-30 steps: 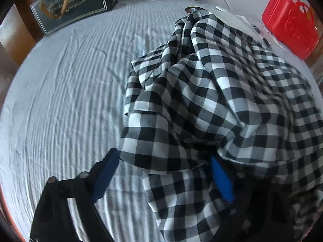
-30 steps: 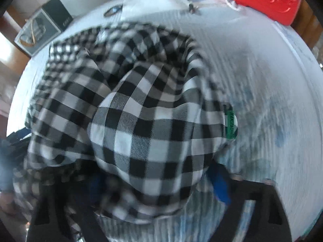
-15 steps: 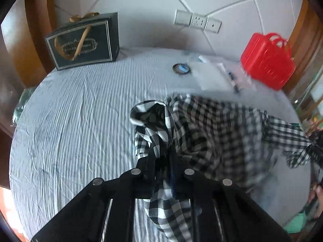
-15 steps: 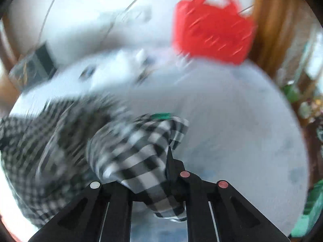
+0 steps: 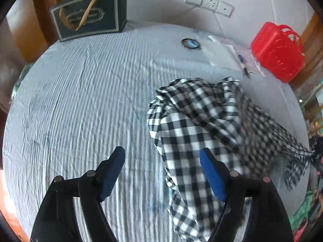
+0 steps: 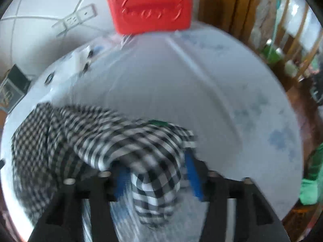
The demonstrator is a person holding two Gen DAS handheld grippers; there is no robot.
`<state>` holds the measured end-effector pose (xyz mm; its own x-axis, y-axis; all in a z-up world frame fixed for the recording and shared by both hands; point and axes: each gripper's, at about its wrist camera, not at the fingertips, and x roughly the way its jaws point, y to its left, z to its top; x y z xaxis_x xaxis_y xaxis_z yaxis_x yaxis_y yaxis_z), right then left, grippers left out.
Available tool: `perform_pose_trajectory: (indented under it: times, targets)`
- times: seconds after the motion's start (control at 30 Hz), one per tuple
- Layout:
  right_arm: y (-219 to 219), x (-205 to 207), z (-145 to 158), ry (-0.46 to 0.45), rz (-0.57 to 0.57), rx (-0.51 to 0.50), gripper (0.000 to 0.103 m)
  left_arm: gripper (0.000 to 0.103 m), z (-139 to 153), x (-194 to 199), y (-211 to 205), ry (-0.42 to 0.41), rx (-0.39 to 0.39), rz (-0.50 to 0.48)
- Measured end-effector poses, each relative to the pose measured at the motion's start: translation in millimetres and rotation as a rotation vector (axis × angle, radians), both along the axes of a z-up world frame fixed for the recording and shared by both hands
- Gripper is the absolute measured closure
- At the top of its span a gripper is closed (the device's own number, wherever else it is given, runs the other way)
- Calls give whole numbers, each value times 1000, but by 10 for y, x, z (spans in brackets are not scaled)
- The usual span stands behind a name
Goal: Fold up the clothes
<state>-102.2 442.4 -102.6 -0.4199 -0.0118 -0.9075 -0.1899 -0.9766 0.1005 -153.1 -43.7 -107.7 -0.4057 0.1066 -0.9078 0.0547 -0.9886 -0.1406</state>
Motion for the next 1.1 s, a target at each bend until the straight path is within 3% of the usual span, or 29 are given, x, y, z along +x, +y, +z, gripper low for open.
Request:
perform_pose_trajectory:
  times: [0.07, 0.17, 0.2, 0.23, 0.27, 0.3, 0.47, 0.57, 0.63, 0.67, 0.7, 0.77, 0.83, 0.93, 1.03, 1.07, 1.1]
  targets:
    - [-85, -1, -81, -8, 24, -47, 11, 27, -123, -35, 10, -21, 2, 15]
    - [-442, -64, -137, 0, 82, -112, 11, 27, -318, -101, 95, -69, 39, -15]
    - [-571, -75, -145, -1, 103, -126, 11, 35, -388, -111, 163, -89, 47, -46]
    - [-704, -93, -161, -6, 128, -146, 10, 50, -427, -96, 235, -102, 50, -77]
    - [-837, -112, -178, -10, 153, -165, 8, 84, -460, -79, 305, -113, 49, -105]
    - [-979, -136, -196, -16, 181, -179, 7, 91, -459, -49, 364, -113, 35, -124]
    - [-1755, -310, -316, -27, 337, -167, 6, 96, -136, 262, 520, -29, 36, -212]
    - [-2192, -437, -571, -61, 426, -133, 6, 96, 47, 385, 419, -2, 32, -183]
    - [-2372, -495, -763, -107, 453, -79, 20, 96, 108, 422, 292, -8, 38, -151]
    - [-2438, -505, -840, -134, 460, -38, 66, 96, 125, 435, 229, -12, 40, -136]
    - [-2462, -503, -867, -144, 461, -16, 98, 96, 127, 450, 160, -19, 34, -118]
    - [-2376, -457, -759, -111, 446, -21, 99, 96, 97, 465, 53, -34, 17, -92]
    - [-2124, -340, -468, -27, 400, -10, 99, 96, 63, 473, 7, -53, 14, -74]
    - [-1373, -40, 80, 112, 231, 50, 99, 95, 32, 493, -15, -68, 18, -71]
    - [-512, 327, 400, 171, 28, 121, 99, 95, 54, 488, 56, -66, 46, -82]
    - [-197, 452, 436, 160, -45, 151, 99, 90, 61, 472, 90, -63, 48, -87]
    - [119, 578, 471, 149, -119, 180, 99, 74, 73, 453, 137, -60, 50, -92]
